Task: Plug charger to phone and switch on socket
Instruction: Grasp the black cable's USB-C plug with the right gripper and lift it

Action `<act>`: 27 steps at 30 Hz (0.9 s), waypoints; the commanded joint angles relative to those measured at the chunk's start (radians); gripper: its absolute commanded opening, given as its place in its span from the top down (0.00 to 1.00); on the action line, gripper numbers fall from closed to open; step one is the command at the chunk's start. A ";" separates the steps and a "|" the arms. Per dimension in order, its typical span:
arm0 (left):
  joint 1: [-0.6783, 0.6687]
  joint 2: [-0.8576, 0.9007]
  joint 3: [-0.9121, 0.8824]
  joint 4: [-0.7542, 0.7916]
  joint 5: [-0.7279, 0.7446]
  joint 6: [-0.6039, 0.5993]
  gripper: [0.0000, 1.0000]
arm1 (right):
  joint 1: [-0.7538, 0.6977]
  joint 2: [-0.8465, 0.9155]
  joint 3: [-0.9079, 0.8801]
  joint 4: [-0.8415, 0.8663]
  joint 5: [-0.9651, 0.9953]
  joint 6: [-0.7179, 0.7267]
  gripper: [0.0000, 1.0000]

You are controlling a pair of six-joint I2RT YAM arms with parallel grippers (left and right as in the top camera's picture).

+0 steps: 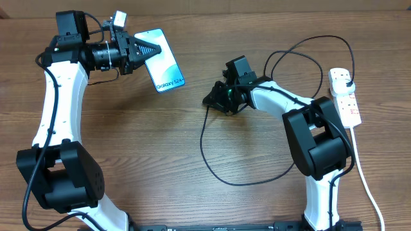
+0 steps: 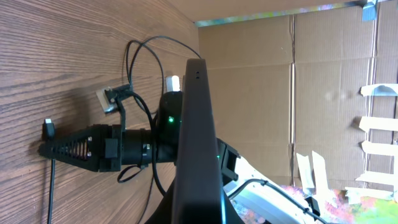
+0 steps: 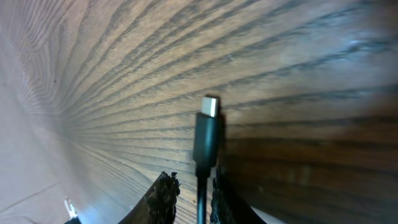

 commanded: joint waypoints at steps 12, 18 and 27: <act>-0.008 0.001 0.008 0.000 0.030 -0.013 0.96 | 0.003 0.071 0.005 -0.011 0.021 -0.026 0.96; -0.008 0.001 0.008 -0.003 0.019 -0.014 0.96 | 0.002 0.010 0.005 -0.034 0.010 -0.170 0.96; -0.018 0.001 0.008 -0.003 0.088 0.041 0.96 | -0.025 -0.209 0.005 -0.090 -0.134 -0.306 0.96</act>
